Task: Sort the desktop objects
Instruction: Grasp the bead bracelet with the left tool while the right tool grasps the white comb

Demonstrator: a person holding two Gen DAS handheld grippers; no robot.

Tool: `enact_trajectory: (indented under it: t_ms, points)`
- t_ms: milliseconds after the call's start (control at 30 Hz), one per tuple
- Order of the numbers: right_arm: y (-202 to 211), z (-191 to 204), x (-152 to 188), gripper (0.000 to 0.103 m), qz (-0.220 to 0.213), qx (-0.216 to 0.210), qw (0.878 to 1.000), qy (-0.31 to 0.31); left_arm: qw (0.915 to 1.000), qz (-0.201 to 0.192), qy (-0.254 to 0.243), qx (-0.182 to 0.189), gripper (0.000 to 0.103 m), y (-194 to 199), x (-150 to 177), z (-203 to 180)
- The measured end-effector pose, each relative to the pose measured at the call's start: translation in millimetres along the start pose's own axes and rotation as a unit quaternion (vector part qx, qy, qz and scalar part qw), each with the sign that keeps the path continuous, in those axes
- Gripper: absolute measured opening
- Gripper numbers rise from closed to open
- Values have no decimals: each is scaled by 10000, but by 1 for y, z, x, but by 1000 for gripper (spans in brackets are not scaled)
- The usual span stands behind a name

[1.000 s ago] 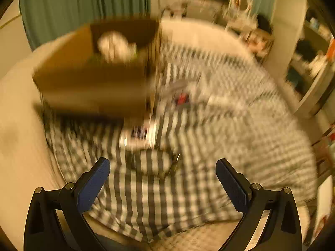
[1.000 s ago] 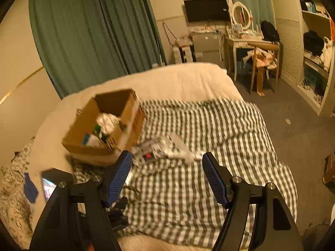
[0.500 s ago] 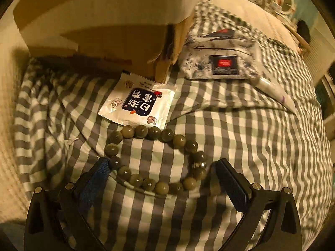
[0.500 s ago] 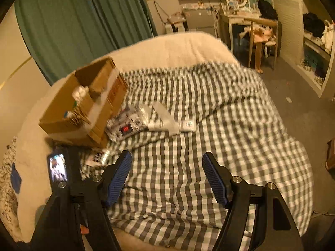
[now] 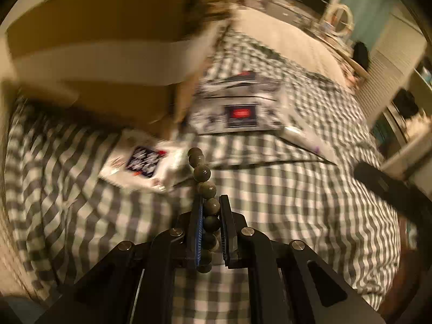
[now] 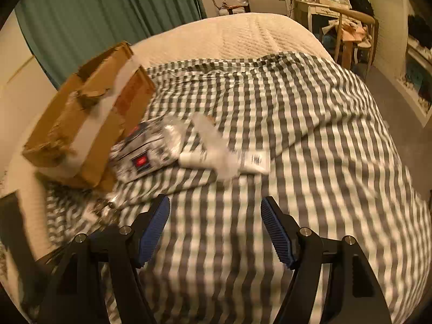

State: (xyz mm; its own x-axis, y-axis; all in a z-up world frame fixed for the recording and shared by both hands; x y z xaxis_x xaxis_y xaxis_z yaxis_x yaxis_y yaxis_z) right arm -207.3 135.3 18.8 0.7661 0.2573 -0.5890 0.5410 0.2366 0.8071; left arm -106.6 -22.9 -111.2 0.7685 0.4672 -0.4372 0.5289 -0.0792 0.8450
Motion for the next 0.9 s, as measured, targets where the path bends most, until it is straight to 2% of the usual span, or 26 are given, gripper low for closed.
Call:
enact_trajectory:
  t_ms: [67,333,467,533,567,633,767,900]
  points:
    - [-16,1,-13,62,80,93,9998,157,9997,61,-206,119,11,-2,1,-12]
    - [-66,3,-40,60,286,11,9982,525,9981,-42,-617,31,11,-23,-17,-38]
    - [-84,-4,-45,60,351,-77,9980,524,9979,15,-650,-18,11,-28,-19,-30]
    - [-89,-7,-47,52,397,-152,9979,493,9975,46,-701,-7,11,-34,-19,-35]
    - [-92,-7,-48,45,444,-202,9976,501,9975,52,-711,-10,11,-35,-19,-35]
    - [-96,-6,-48,41,474,-268,9973,487,9974,80,-711,-11,11,-37,-18,-35]
    - [-92,-6,-46,26,471,-238,9975,467,9975,49,-707,-14,11,-40,-18,-35]
    - [-73,-12,-39,26,358,-232,9986,324,9966,-64,-818,2,11,-37,-17,-38]
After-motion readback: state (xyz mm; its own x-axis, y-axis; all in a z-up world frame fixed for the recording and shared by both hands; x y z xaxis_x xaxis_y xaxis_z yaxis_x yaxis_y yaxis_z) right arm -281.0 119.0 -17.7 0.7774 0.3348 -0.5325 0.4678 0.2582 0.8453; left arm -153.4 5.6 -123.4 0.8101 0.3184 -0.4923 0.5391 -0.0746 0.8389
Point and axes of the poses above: each gripper's, at about its wrist camera, not at the fingertips, and y roughly against the way its jaws point, z to its left, x to its underside, the point moved 3 cm from there along -y, roughly the way its jaws point, and after that the axes turned 14 degrees about y, right-handed, at the moved point
